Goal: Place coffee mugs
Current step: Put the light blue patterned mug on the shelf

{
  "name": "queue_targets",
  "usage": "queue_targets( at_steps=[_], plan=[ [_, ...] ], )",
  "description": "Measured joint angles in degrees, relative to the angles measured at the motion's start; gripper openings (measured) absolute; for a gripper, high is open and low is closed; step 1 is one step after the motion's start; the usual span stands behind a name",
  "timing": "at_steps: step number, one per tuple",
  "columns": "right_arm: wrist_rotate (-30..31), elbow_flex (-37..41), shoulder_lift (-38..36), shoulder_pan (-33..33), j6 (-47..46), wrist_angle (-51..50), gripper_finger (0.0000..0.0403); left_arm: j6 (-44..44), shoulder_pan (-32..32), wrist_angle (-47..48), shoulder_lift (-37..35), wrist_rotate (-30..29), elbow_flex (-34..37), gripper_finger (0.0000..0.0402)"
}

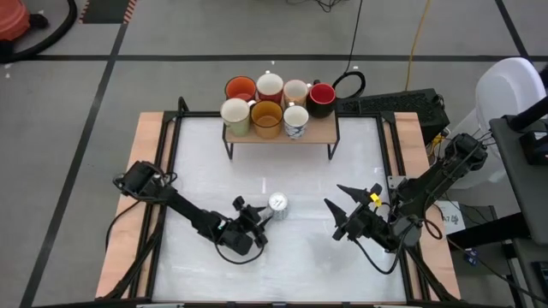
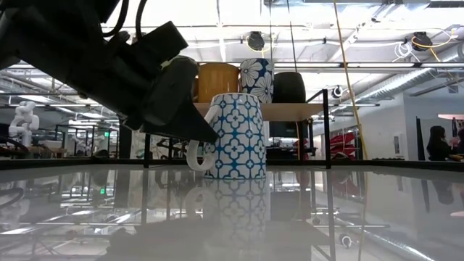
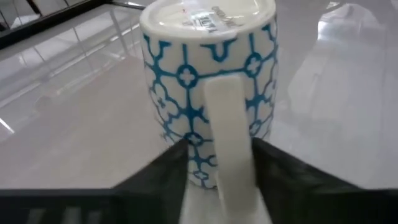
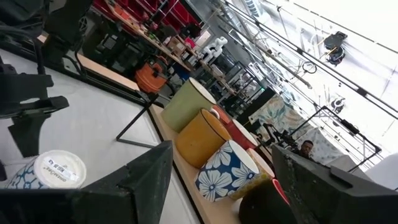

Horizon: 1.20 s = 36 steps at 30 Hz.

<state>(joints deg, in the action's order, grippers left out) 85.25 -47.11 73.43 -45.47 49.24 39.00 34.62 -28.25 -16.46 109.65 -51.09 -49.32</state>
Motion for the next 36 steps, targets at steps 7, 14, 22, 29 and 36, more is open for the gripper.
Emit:
queue_targets(
  at_steps=[7, 14, 22, 29, 36],
  plan=[
    [0.0, 0.0, 0.0, 0.0, 0.3, 0.0, 0.0254, -6.4, 0.0, 0.0, 0.0, 0.0, 0.0, 0.0068],
    [-4.7, 0.0, 0.0, 0.0, -1.7, -0.3, 0.0254, -15.3, 0.0, 1.4, -2.4, 0.6, 0.0, 0.0068],
    [-10.4, 0.0, 0.0, 1.7, -6.4, -0.6, 0.0254, -43.0, 0.7, 4.3, -10.6, 0.0, 0.1, 0.0068],
    [-10.3, 0.0, 0.0, 3.4, -10.5, -1.3, 0.0254, -73.1, 2.9, 2.4, -13.1, -0.6, 0.0, 0.0068],
    [-10.1, 0.0, 0.0, 6.1, -18.8, -0.2, 0.0254, -108.9, 3.9, 2.4, -13.0, -0.4, 0.1, 0.0068]
  ],
)
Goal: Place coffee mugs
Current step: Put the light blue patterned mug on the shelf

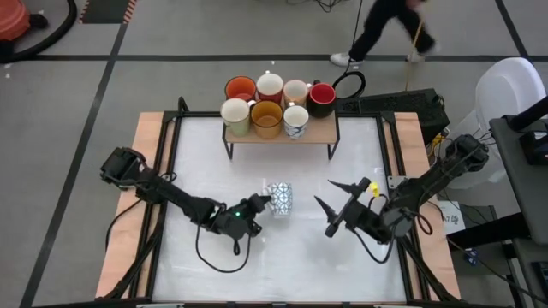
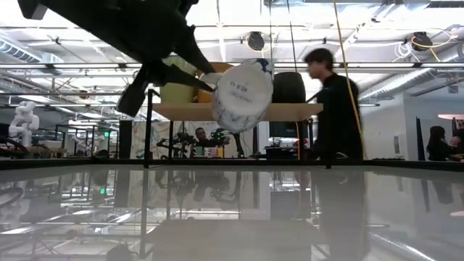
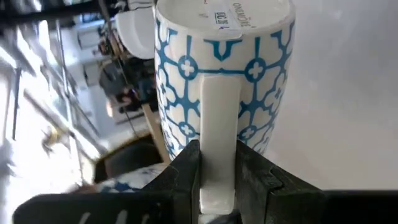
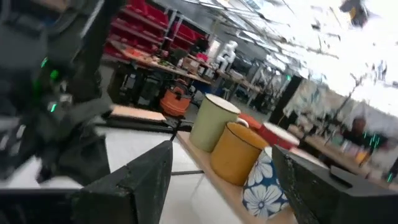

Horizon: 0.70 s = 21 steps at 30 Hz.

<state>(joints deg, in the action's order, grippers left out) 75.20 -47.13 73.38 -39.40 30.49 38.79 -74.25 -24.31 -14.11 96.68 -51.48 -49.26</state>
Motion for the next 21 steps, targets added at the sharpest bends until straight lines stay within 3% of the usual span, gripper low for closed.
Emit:
queue_targets(
  at_steps=[6, 15, 18, 21],
  plan=[
    [-1.6, 0.0, 0.0, 3.5, -18.4, -1.7, 0.0254, -16.7, 0.6, -6.1, 0.0, -0.4, 0.0, 0.0068],
    [-24.8, 5.0, 0.0, 6.9, -46.8, -9.7, 0.0254, -43.1, 0.6, -13.9, 0.0, -4.8, 0.0, 0.0068],
    [-31.6, 7.1, 0.0, 8.2, -50.4, -10.9, 0.0254, -49.0, 0.5, -13.6, 0.0, -4.7, 0.0, 0.0068],
    [-37.6, 7.4, 0.0, 9.3, -48.3, -15.4, 0.0254, -51.6, 0.5, -13.6, 0.0, -3.8, 0.0, 0.0068]
  ],
)
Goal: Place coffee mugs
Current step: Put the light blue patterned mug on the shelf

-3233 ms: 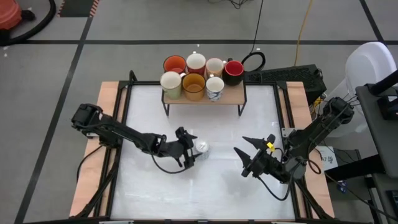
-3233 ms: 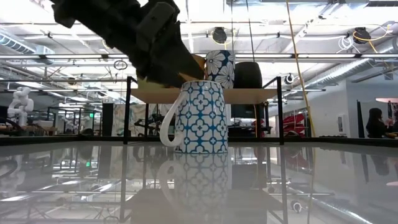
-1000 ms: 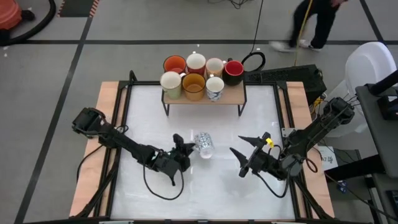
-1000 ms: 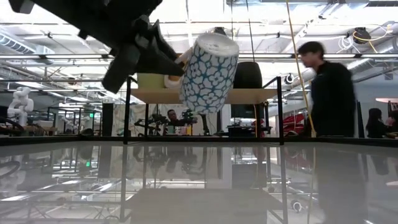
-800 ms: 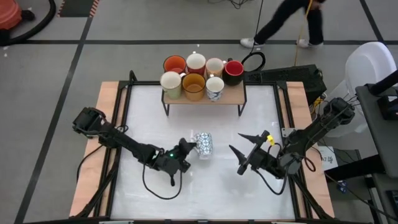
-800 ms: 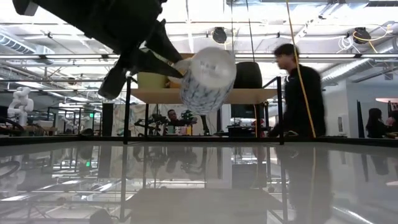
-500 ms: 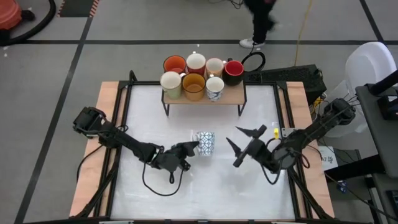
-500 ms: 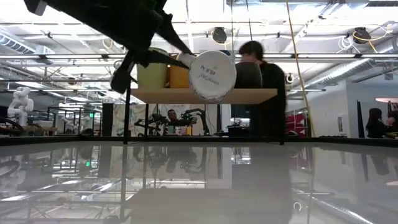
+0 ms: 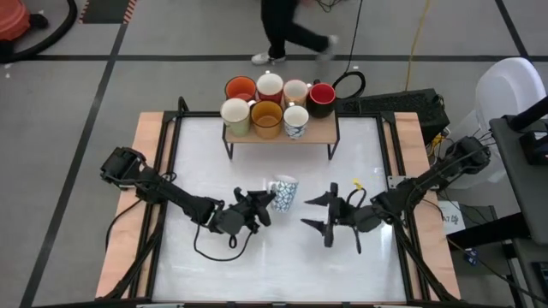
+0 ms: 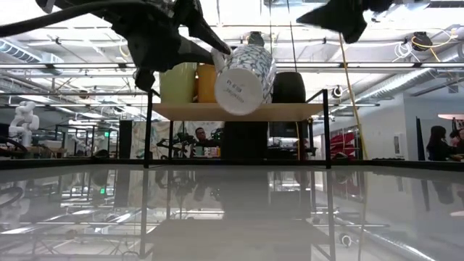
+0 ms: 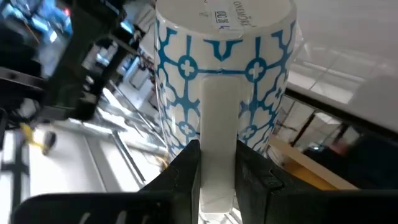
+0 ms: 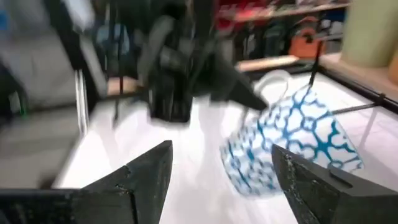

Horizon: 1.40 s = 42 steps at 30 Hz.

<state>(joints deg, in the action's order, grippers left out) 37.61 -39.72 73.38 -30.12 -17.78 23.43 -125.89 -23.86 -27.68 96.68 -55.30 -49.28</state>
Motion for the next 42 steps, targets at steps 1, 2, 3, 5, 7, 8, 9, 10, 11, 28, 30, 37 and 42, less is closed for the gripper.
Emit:
queue_targets(
  at_steps=[1, 2, 3, 5, 7, 8, 9, 10, 11, 28, 30, 37, 42],
  plan=[
    [-1.3, 0.0, 0.0, 0.3, 1.9, -1.9, 0.0254, -0.9, 0.0, 0.2, 0.0, 0.6, 0.0, 0.0068],
    [-2.2, 0.0, -0.3, 0.6, 4.6, -3.7, 0.0254, -1.9, -0.1, 0.4, 0.0, 1.4, 0.0, 0.0068],
    [-3.1, 0.0, -0.5, 0.9, 7.3, -5.5, 0.0254, -2.6, -0.2, 0.6, 0.0, 2.4, 0.0, 0.0068],
    [-3.5, -0.4, -1.1, 1.7, 12.5, -9.2, 0.0254, -3.8, -0.4, 0.5, 0.0, 5.1, 0.0, 0.0068],
    [-4.5, -0.8, -2.0, 2.5, 16.9, -12.5, 0.0254, -4.9, -0.7, 0.1, 0.0, 7.7, 0.0, 0.0068],
    [-4.9, -1.0, -2.6, 2.9, 18.8, -13.5, 0.0254, -5.2, -0.7, 0.1, 0.0, 8.7, 0.0, 0.0068],
    [-5.2, -1.2, -3.3, 3.3, 20.8, -14.0, 0.0254, -5.4, -0.7, 0.1, 0.0, 9.3, 0.0, 0.0068],
    [-6.0, -1.3, -4.1, 3.6, 22.4, -14.9, 0.0254, -5.5, -0.7, 0.1, 0.0, 9.4, 0.0, 0.0068],
    [-6.7, -1.3, -4.9, 4.0, 23.9, -16.1, 0.0254, -5.5, -0.6, 0.1, 0.0, 9.2, 0.0, 0.0068],
    [-26.6, -1.3, -5.1, 14.2, 31.6, -18.9, 0.0215, -3.0, -0.6, -6.2, 0.1, 12.2, 0.0, 0.0068],
    [-28.7, -1.3, -5.0, 14.7, 32.7, -18.2, 0.0203, -3.1, -0.6, -6.7, 0.1, 12.3, 0.0, 0.0068],
    [-35.9, -1.3, -3.9, 17.1, 34.1, -17.1, 0.0141, 0.0, -0.5, -6.9, 0.1, 14.4, 0.0, 0.0068],
    [-40.3, -1.3, -2.0, 17.8, 35.8, -16.9, 0.0082, 1.4, -0.2, -6.5, 0.1, 15.1, 0.0, 0.0068]
  ],
)
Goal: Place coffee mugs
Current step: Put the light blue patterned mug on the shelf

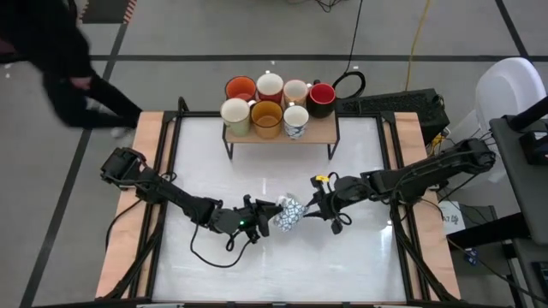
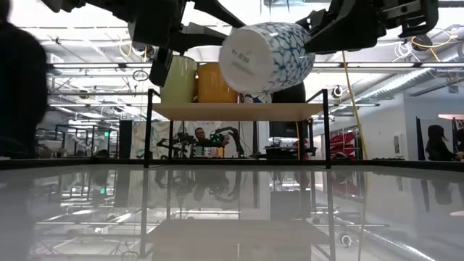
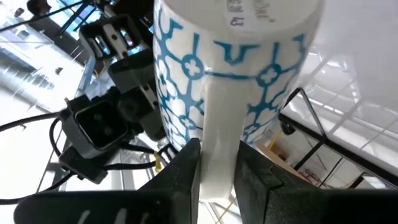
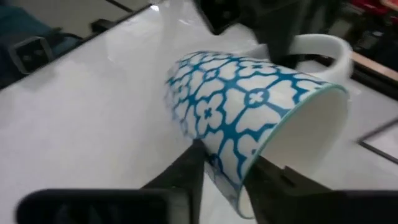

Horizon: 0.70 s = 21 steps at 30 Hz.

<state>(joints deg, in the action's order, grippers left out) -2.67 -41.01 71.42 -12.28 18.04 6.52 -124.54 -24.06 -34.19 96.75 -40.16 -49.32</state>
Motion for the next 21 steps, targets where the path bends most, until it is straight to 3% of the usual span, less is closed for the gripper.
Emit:
queue_targets(
  at_steps=[6, 12, 17, 21],
  plan=[
    [-6.1, 0.0, 0.9, 0.2, 1.9, 2.6, 0.0013, 5.1, 0.9, -0.7, 0.0, -0.1, 0.0, 0.0105],
    [-6.3, 0.1, 0.9, 0.2, 3.4, 3.7, 0.0005, 14.5, 1.3, -0.7, -0.1, -0.4, 0.0, 0.0176],
    [-4.0, 0.1, 0.4, 0.1, 2.9, 3.1, 0.0003, 27.3, 2.5, 0.4, -0.1, 1.2, 0.0, 0.0262],
    [1.0, -1.8, -1.0, -0.1, 0.5, -2.2, 0.0003, 36.7, 2.7, 1.6, 0.0, -3.8, 0.0, 0.0339]
  ],
)
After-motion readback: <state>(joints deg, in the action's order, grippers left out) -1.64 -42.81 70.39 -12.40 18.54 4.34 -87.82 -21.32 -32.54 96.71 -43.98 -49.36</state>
